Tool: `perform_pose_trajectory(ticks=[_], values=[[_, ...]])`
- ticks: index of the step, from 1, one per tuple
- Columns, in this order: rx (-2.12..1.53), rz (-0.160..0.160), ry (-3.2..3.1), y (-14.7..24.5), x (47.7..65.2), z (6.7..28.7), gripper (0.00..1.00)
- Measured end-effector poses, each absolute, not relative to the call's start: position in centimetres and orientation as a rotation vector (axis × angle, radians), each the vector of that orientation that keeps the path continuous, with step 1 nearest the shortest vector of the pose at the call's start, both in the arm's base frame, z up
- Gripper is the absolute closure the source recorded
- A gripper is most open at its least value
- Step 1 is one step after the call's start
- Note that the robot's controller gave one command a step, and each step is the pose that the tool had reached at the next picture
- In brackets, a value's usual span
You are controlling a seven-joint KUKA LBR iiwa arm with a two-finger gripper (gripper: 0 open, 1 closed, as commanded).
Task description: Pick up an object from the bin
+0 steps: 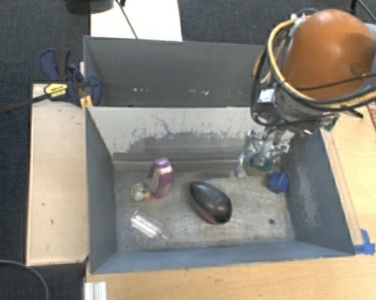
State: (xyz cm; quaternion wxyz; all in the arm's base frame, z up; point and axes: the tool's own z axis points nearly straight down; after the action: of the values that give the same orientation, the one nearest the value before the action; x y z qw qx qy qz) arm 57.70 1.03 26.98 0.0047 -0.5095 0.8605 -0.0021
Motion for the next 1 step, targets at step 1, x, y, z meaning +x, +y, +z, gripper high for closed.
perform_pose_trajectory(ticks=[1], values=[[-1.594, 0.001, 2.703, 1.07, 57.60, 26.62, 0.00]])
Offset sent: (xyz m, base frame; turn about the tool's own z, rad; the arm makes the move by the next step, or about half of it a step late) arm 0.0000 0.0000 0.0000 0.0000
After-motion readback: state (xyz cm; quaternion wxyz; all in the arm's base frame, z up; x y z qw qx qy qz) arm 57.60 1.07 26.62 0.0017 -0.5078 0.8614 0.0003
